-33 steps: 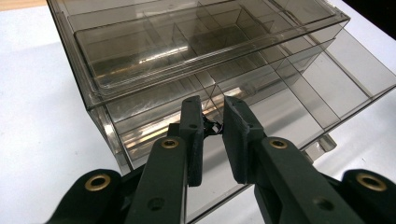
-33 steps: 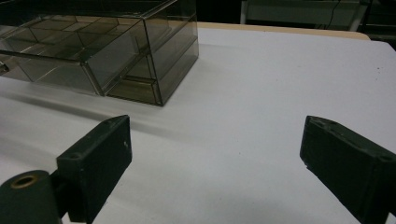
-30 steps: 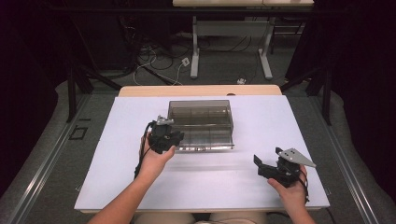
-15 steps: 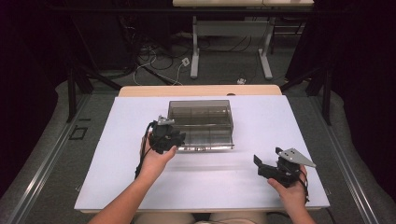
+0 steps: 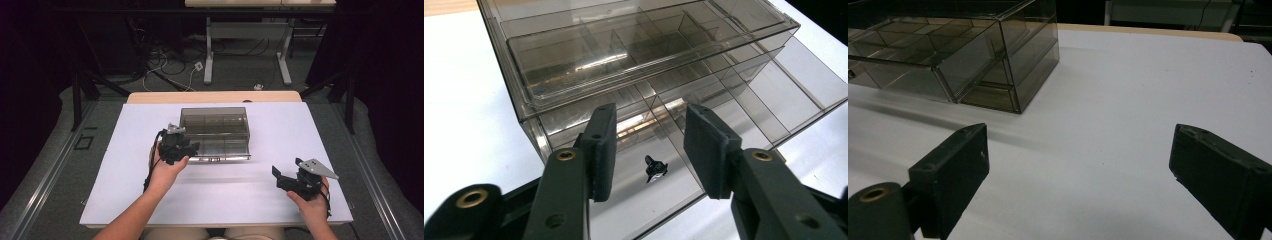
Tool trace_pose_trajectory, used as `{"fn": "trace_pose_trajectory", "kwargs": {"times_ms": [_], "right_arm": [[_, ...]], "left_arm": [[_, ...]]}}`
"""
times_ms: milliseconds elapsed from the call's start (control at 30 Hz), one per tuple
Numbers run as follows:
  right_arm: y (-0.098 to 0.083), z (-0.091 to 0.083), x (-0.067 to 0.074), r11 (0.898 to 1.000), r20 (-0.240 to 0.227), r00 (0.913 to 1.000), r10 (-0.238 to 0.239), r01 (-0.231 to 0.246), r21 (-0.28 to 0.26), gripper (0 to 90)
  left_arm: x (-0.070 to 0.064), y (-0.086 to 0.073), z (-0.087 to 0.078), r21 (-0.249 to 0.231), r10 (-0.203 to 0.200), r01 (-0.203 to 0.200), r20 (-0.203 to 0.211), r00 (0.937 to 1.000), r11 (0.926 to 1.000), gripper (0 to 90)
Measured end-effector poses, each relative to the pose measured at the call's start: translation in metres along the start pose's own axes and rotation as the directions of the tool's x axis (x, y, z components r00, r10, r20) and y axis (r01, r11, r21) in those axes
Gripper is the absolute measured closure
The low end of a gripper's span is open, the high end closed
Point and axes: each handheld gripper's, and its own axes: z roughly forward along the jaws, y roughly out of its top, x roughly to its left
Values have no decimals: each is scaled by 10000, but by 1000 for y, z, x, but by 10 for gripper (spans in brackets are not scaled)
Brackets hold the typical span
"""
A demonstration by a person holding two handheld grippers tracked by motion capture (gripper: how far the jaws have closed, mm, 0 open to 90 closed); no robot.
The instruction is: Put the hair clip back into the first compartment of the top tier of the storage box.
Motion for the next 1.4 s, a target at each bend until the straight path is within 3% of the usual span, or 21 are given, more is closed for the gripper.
{"fn": "trace_pose_trajectory", "kwargs": {"times_ms": [300, 433, 600, 667, 1000, 1167, 1400], "right_arm": [[0, 0, -1, 9999, 48, 9999, 117, -118, 89, 88], [-1, 0, -1, 10000, 18, 10000, 88, -88, 35, 88], [-2, 0, 0, 9997, -7, 9997, 237, -237, 83, 88], [-2, 0, -1, 9999, 6, 10000, 89, -89, 124, 88], [-3, 0, -1, 9997, 5, 9998, 222, -222, 90, 88], [-3, -1, 0, 9998, 16, 9999, 150, -150, 94, 88], [-3, -2, -1, 9999, 29, 9999, 127, -127, 110, 88]], "left_arm": [[5, 0, -2, 4, -15, 15, 50, 10000, 10000, 473], [8, 0, -4, -70, 264, -265, -84, 9996, 9996, 428], [11, -2, -9, -181, 145, -148, -202, 9997, 9997, 387], [13, -2, -10, -254, 208, -215, -262, 9994, 9994, 365], [23, -4, -19, -567, 629, -642, -235, 9977, 9963, 320], [26, -6, -25, -539, 526, -540, -261, 9983, 9971, 308], [32, -10, -27, -600, 154, -163, -143, 9998, 9981, 170]]}}
